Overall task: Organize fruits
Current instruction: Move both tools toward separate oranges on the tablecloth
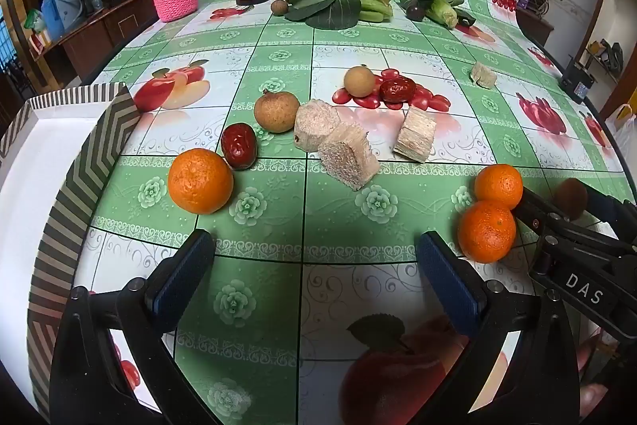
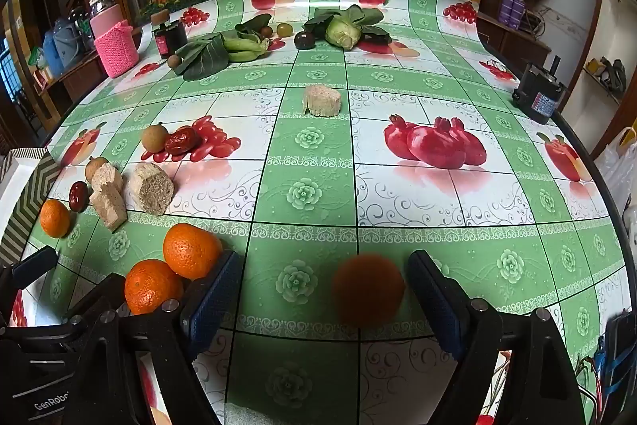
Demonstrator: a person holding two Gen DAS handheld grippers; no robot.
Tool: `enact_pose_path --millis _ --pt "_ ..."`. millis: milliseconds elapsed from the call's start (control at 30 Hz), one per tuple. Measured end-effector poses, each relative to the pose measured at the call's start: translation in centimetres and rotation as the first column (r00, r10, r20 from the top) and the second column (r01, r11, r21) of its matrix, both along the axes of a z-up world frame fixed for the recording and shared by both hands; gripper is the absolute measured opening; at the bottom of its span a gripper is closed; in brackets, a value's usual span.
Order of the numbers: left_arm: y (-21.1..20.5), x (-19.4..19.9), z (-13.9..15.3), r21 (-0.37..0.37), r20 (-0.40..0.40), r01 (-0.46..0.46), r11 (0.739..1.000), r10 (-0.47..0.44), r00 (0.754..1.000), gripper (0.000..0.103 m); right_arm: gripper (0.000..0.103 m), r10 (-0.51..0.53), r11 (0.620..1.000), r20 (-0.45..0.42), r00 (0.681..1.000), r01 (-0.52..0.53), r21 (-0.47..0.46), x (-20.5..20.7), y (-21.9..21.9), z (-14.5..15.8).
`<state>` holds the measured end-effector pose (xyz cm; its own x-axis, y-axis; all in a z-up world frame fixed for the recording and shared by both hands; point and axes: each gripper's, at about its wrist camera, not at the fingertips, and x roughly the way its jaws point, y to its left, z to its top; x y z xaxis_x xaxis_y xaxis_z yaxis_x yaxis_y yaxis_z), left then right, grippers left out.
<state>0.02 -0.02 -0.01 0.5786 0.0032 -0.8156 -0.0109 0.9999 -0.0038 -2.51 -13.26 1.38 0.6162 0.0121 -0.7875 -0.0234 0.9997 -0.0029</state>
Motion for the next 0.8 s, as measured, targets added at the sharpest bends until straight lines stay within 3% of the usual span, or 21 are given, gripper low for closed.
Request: enact_pose_path --millis 67,200,367,800 --pt "0.1 -0.1 0.0 -0.004 -0.002 -0.009 1.0 0.009 1.0 0.103 0.085 0.004 1.0 0.0 1.0 -0.004 -0.004 -0.1 0.1 0.0" --pt "0.2 -0.9 0.4 0.01 -0.002 0.011 1.0 -0.011 1.0 0.103 0.063 0.035 0.999 0.0 0.999 -0.035 -0.009 -1.0 0.3 0.5" --pt "1.9 -3.3 2.9 -0.048 0.056 0.02 0.999 -0.017 0.998 0.103 0.063 0.044 0.998 0.037 0.998 -0.045 0.031 -2.4 -0.6 2.0" --pt "5.4 -8.1 4.8 -0.048 0.165 0.039 0.998 -0.03 0.986 0.103 0.06 0.162 0.971 0.173 0.971 -0.188 0.146 -6.9 -0.1 4.9"
